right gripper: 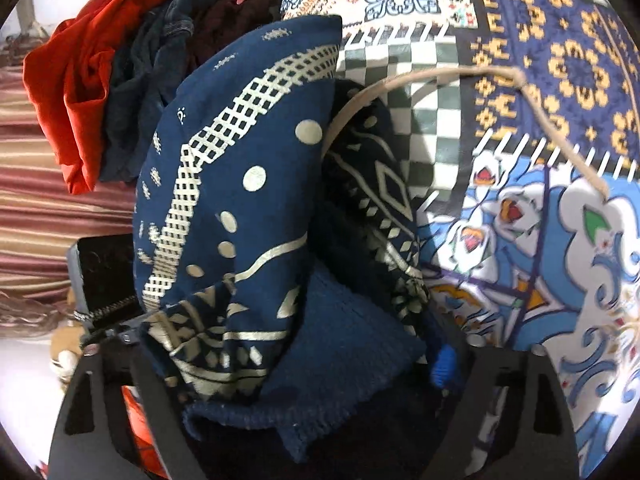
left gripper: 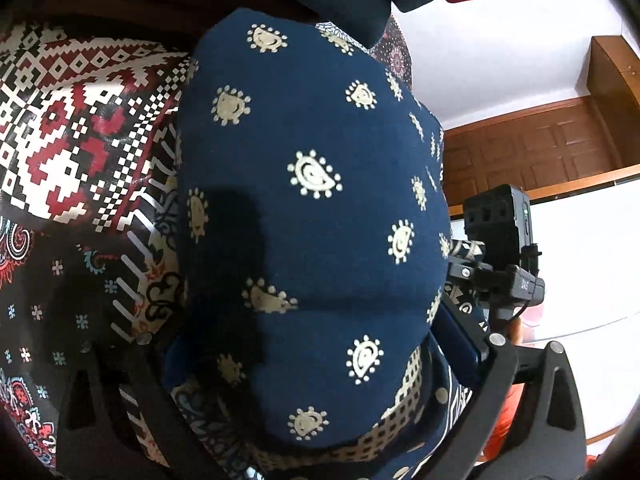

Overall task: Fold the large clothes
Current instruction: 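Lift the folded hoodie with both grippers and carry it onto the clothes stack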

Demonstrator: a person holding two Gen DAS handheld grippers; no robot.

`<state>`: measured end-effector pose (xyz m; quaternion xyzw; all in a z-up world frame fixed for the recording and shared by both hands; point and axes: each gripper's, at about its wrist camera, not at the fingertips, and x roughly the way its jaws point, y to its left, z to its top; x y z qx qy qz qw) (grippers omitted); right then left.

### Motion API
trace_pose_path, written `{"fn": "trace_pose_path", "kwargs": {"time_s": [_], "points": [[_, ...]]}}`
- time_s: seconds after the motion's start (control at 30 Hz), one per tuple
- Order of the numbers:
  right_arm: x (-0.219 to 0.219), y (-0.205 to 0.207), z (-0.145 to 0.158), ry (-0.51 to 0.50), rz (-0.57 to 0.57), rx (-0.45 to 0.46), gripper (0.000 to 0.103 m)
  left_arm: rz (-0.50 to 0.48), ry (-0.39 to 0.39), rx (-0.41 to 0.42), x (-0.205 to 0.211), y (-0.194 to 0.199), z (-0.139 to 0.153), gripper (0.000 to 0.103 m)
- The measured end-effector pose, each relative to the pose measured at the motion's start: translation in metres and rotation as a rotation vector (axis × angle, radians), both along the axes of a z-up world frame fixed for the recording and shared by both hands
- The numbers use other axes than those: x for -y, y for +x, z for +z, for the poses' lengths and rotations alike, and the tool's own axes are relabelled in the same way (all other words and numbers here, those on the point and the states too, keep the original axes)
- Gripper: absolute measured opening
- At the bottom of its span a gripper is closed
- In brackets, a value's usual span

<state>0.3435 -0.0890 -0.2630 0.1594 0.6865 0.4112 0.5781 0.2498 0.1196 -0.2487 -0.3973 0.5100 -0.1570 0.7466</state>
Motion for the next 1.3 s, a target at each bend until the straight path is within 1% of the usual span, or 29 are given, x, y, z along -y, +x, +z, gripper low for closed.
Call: {"fn": "trace_pose_path", "kwargs": {"time_s": [0.03, 0.07, 0.1, 0.13, 0.17, 0.2, 0.3, 0.33, 0.47, 0.6, 0.67, 0.7, 0.77, 0.83, 0.9, 0.93, 1.0, 1.17, 1.23, 1.3], "points": [[-0.002, -0.002, 0.000, 0.003, -0.007, 0.000, 0.073, 0.002, 0.003, 0.001, 0.001, -0.001, 0.000, 0.099], [-0.001, -0.004, 0.003, 0.002, -0.011, 0.008, 0.064, 0.003, 0.009, 0.001, 0.001, -0.003, 0.001, 0.097], [0.001, -0.008, 0.006, 0.004, -0.013, 0.018, 0.059, 0.003, 0.017, 0.004, -0.005, -0.006, 0.003, 0.092], [0.003, -0.011, 0.010, 0.015, -0.019, 0.027, 0.049, 0.000, 0.028, 0.009, -0.005, -0.011, 0.006, 0.087], [0.004, -0.016, 0.014, 0.026, -0.023, 0.028, 0.044, -0.004, 0.043, 0.018, -0.004, -0.015, 0.009, 0.084], [0.008, -0.024, 0.017, 0.029, -0.022, 0.034, 0.041, -0.007, 0.053, 0.026, -0.003, -0.021, 0.012, 0.081], [0.005, -0.045, 0.034, 0.011, -0.010, 0.092, 0.037, -0.025, 0.073, 0.053, 0.004, -0.035, 0.028, 0.073], [0.003, -0.054, 0.041, 0.010, -0.009, 0.110, 0.037, -0.032, 0.081, 0.063, 0.006, -0.040, 0.034, 0.071], [0.000, -0.076, 0.071, 0.044, -0.025, 0.158, 0.036, -0.045, 0.123, 0.117, 0.010, -0.065, 0.069, 0.069], [-0.003, -0.096, 0.120, 0.083, -0.035, 0.273, 0.036, -0.040, 0.158, 0.193, 0.008, -0.091, 0.111, 0.069], [0.001, -0.104, 0.148, 0.118, -0.044, 0.337, 0.036, -0.040, 0.196, 0.260, 0.008, -0.108, 0.145, 0.069], [0.000, -0.106, 0.161, 0.137, -0.051, 0.365, 0.036, -0.040, 0.209, 0.284, 0.005, -0.114, 0.156, 0.069], [-0.002, -0.103, 0.188, 0.169, -0.059, 0.429, 0.036, -0.031, 0.244, 0.355, 0.001, -0.126, 0.190, 0.069], [-0.007, -0.101, 0.214, 0.198, -0.069, 0.495, 0.036, -0.021, 0.274, 0.414, -0.004, -0.129, 0.220, 0.069], [-0.006, -0.091, 0.238, 0.227, -0.075, 0.536, 0.036, -0.007, 0.309, 0.479, -0.013, -0.133, 0.252, 0.069], [-0.014, -0.087, 0.249, 0.244, -0.079, 0.557, 0.036, -0.001, 0.324, 0.506, -0.018, -0.134, 0.266, 0.069], [-0.023, -0.080, 0.260, 0.260, -0.080, 0.577, 0.036, 0.014, 0.349, 0.550, -0.020, -0.124, 0.291, 0.069], [-0.059, -0.053, 0.297, 0.279, -0.089, 0.666, 0.036, 0.056, 0.387, 0.609, -0.061, -0.093, 0.331, 0.069], [-0.077, -0.037, 0.302, 0.286, -0.094, 0.691, 0.036, 0.067, 0.401, 0.623, -0.075, -0.082, 0.345, 0.069], [-0.092, -0.019, 0.298, 0.292, -0.097, 0.690, 0.036, 0.079, 0.424, 0.634, -0.091, -0.065, 0.348, 0.070]]}}
